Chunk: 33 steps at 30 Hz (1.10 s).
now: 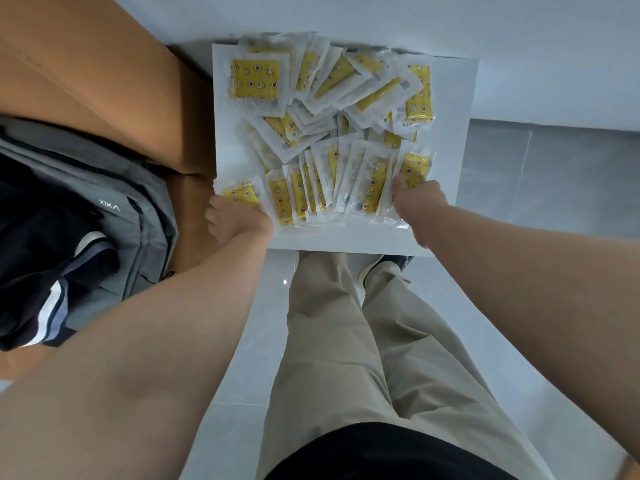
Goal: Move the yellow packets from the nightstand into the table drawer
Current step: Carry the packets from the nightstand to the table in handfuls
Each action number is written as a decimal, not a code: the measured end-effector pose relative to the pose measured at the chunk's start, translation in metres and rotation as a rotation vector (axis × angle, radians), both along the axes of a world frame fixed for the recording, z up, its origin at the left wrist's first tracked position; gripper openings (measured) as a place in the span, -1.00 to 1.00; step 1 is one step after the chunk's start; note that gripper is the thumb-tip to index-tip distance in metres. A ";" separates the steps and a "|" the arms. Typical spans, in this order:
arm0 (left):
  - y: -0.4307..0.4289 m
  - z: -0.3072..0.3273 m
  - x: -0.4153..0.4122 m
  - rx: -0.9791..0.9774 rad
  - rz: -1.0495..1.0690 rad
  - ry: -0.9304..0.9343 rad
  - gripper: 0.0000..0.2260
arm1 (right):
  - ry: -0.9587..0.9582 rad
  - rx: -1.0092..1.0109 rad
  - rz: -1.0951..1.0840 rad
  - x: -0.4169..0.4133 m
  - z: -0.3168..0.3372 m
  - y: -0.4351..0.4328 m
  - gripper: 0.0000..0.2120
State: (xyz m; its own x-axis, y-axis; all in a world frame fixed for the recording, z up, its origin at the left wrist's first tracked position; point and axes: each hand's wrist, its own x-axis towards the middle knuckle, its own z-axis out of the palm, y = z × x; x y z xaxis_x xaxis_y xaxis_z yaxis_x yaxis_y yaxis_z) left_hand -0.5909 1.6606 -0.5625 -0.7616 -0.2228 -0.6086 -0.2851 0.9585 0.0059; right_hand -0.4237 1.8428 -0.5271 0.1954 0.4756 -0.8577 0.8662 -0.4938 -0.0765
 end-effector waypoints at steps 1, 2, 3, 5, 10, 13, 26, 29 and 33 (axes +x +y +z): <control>-0.003 -0.001 0.000 0.016 0.009 0.006 -0.36 | -0.004 0.016 -0.003 0.001 -0.002 0.000 -0.36; -0.006 -0.002 0.000 0.034 0.032 0.006 -0.33 | -0.006 0.027 -0.012 0.001 -0.004 0.001 -0.35; -0.008 -0.002 -0.001 0.055 0.066 0.002 -0.30 | -0.008 0.033 -0.023 0.002 -0.004 0.002 -0.34; -0.013 -0.002 0.000 0.080 0.131 -0.029 -0.25 | -0.001 0.034 -0.058 0.003 -0.004 0.004 -0.28; -0.026 -0.003 0.003 0.156 0.190 -0.082 -0.42 | 0.047 -0.043 -0.185 0.009 0.001 0.009 -0.41; -0.029 0.000 0.002 0.266 0.304 -0.093 -0.54 | 0.077 -0.080 -0.256 0.013 0.002 0.011 -0.48; -0.003 0.005 0.027 0.585 0.499 -0.327 -0.61 | 0.181 -0.135 -0.439 0.014 0.004 0.003 -0.37; 0.005 0.006 0.031 0.590 0.512 -0.334 -0.44 | 0.161 -0.122 -0.429 0.014 0.005 -0.001 -0.33; 0.006 0.006 0.030 0.554 0.485 -0.306 -0.55 | 0.137 -0.146 -0.393 0.016 0.008 -0.001 -0.46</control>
